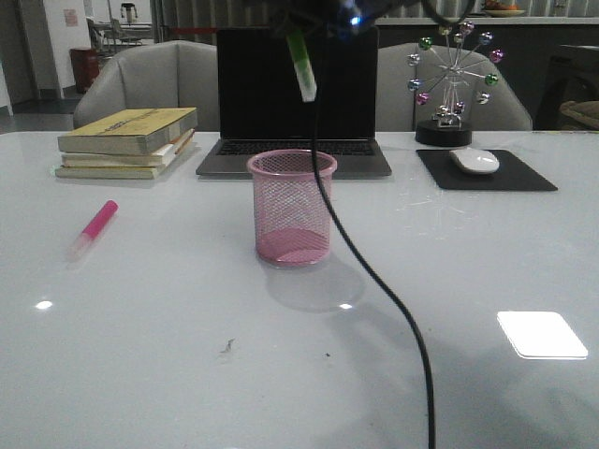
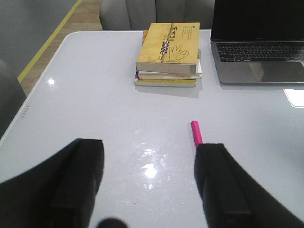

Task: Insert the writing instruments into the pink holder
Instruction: 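Carry the green marker with the right gripper above the pink holder, then lower the green marker into the holder and open the right gripper, then withdraw the right gripper upward away from the holder, then lower the left gripper over the pink marker, then close the left gripper on the pink marker and lift it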

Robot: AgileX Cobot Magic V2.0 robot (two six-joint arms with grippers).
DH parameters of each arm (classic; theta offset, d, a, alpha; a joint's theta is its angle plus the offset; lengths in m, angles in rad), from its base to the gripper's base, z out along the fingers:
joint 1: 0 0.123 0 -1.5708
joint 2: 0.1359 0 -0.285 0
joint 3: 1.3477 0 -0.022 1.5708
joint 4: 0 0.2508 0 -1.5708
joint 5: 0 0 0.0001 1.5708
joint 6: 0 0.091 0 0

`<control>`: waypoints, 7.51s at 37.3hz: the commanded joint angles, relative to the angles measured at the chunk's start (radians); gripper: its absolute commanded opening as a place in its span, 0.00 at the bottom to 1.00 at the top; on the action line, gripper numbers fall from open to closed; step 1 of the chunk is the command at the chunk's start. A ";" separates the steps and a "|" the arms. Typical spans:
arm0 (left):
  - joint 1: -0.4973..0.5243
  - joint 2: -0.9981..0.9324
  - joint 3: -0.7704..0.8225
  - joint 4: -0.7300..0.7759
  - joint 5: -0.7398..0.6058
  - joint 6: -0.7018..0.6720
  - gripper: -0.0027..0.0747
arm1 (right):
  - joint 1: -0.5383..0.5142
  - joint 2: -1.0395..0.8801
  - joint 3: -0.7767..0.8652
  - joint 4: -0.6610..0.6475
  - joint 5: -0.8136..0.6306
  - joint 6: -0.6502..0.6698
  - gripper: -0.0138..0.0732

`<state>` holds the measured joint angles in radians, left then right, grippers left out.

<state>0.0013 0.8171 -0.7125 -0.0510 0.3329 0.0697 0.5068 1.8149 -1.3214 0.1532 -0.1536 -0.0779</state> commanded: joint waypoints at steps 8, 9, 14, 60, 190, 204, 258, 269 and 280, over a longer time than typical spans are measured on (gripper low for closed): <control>-0.004 -0.003 -0.037 -0.009 -0.082 -0.010 0.65 | -0.001 0.052 -0.024 -0.001 -0.141 0.006 0.32; -0.004 -0.003 -0.037 -0.009 -0.082 -0.010 0.65 | -0.001 0.060 -0.024 -0.001 -0.144 0.006 0.32; -0.004 -0.003 -0.037 -0.009 -0.082 -0.010 0.65 | -0.001 0.089 -0.024 -0.001 -0.146 0.007 0.32; -0.004 -0.003 -0.037 -0.009 -0.082 -0.010 0.65 | -0.014 -0.020 -0.024 -0.104 0.078 -0.026 0.60; -0.069 0.449 -0.404 -0.037 -0.123 -0.010 0.65 | -0.585 -1.081 0.591 -0.159 0.731 -0.036 0.60; -0.087 0.958 -0.956 -0.092 0.403 -0.006 0.65 | -0.585 -1.081 0.591 -0.159 0.731 -0.036 0.60; -0.154 1.433 -1.181 -0.049 0.603 -0.003 0.51 | -0.585 -1.081 0.591 -0.159 0.731 -0.036 0.60; -0.154 1.433 -1.181 -0.049 0.622 0.024 0.15 | -0.585 -1.081 0.591 -0.159 0.731 -0.036 0.60; -0.160 1.423 -1.208 -0.101 0.653 0.039 0.16 | -0.585 -1.081 0.591 -0.159 0.731 -0.036 0.60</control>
<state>-0.1481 2.2940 -1.8789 -0.1087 0.9684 0.0959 -0.0740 0.7386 -0.7037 0.0000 0.6460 -0.1069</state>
